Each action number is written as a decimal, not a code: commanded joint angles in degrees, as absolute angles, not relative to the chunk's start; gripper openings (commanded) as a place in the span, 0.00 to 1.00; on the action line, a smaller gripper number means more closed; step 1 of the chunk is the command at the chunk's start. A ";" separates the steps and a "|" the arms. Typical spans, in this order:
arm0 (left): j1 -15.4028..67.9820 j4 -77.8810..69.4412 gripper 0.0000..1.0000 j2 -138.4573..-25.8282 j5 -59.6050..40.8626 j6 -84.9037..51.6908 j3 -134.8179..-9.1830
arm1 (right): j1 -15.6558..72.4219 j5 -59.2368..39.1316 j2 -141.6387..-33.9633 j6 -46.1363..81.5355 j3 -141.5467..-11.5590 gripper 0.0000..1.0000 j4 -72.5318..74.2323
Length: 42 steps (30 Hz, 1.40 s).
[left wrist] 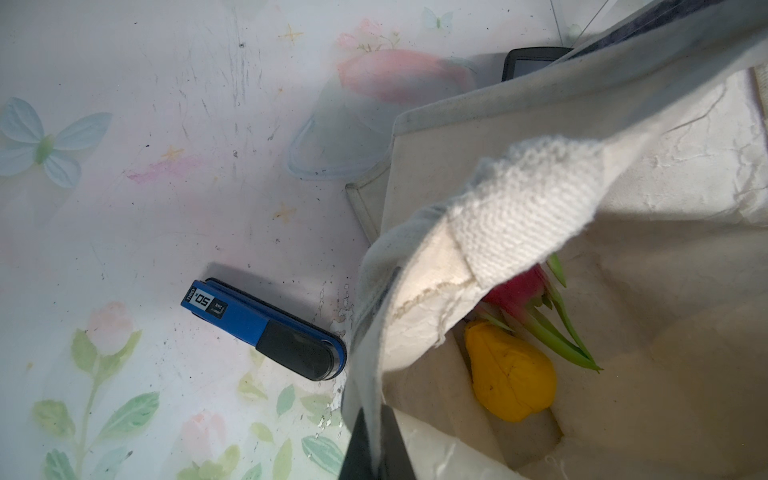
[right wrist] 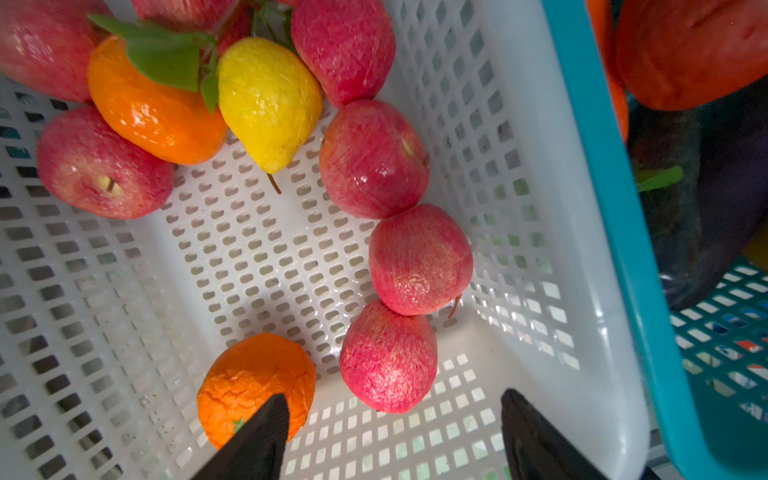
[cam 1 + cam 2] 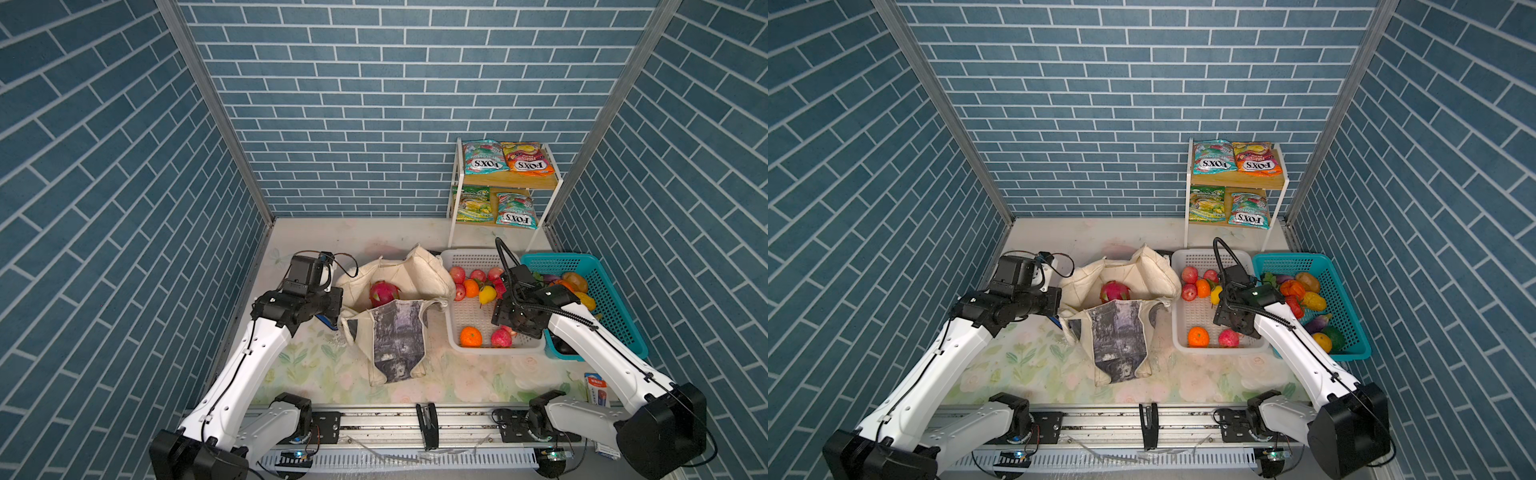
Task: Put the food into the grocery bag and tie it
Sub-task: 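Lower the right gripper onto a red apple in the white basket and close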
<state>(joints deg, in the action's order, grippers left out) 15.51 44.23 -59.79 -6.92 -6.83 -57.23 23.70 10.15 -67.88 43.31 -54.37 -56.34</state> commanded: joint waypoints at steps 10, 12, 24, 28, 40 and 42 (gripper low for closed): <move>15.21 44.12 0.04 -59.91 -7.29 -6.86 -56.43 | 23.46 6.11 -71.95 46.47 -52.12 0.79 -56.48; 15.21 44.12 0.04 -59.99 -7.29 -6.86 -56.43 | 23.44 5.57 -72.70 46.71 -51.31 0.78 -55.29; 15.21 44.04 0.04 -59.81 -7.29 -6.86 -56.43 | 23.47 5.15 -77.49 47.11 -49.13 0.81 -50.84; 15.21 44.12 0.04 -59.74 -7.19 -6.86 -56.43 | 23.45 5.67 -78.47 47.11 -48.67 0.80 -50.36; 15.21 44.21 0.04 -59.96 -7.38 -6.94 -56.43 | 23.41 4.59 -78.53 47.28 -48.27 0.66 -49.90; 15.21 44.21 0.04 -59.99 -7.38 -6.94 -56.43 | 23.42 4.23 -78.27 47.21 -48.53 0.61 -49.91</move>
